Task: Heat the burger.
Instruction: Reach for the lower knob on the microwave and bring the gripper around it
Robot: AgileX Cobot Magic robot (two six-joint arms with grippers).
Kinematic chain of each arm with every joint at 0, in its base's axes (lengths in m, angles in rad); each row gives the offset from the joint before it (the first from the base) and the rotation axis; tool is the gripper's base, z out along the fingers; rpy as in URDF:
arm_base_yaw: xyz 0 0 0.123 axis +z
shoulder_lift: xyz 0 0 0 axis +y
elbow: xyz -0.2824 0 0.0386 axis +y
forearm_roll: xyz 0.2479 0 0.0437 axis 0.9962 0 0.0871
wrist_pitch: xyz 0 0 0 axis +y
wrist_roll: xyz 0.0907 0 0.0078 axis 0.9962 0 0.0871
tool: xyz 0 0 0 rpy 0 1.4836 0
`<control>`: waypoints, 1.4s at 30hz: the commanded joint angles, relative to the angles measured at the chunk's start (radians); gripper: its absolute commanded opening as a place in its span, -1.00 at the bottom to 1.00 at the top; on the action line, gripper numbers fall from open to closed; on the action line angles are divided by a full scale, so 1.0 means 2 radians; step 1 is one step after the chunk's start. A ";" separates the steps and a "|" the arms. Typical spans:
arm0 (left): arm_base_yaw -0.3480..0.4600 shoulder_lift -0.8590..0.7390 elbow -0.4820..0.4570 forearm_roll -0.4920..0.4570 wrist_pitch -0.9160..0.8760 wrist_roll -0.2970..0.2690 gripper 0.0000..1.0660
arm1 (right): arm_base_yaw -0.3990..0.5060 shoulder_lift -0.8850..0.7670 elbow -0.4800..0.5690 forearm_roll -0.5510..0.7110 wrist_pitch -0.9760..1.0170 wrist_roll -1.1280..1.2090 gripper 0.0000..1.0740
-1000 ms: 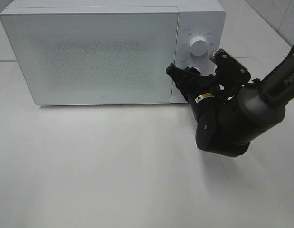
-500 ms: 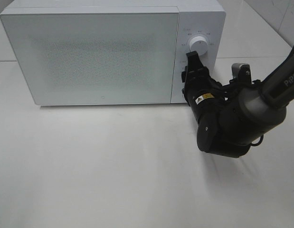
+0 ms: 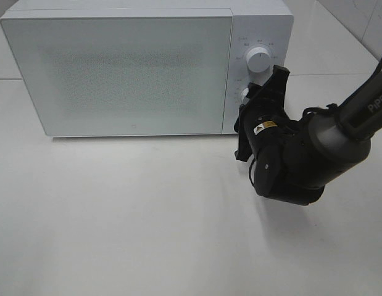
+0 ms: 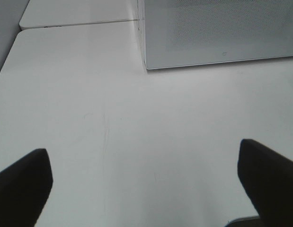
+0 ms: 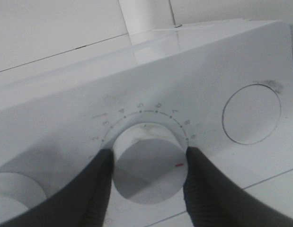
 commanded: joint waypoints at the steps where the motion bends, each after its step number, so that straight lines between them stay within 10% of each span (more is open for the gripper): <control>1: 0.000 -0.010 0.001 0.000 -0.006 -0.002 0.89 | 0.000 -0.003 -0.018 -0.027 -0.067 0.007 -0.95; 20: 0.000 -0.010 0.001 0.000 -0.006 -0.002 0.89 | 0.000 -0.003 -0.018 -0.015 -0.067 -0.037 -0.74; 42: 0.000 -0.010 0.001 0.000 -0.006 -0.002 0.89 | 0.001 -0.006 -0.018 0.006 -0.046 -0.117 0.24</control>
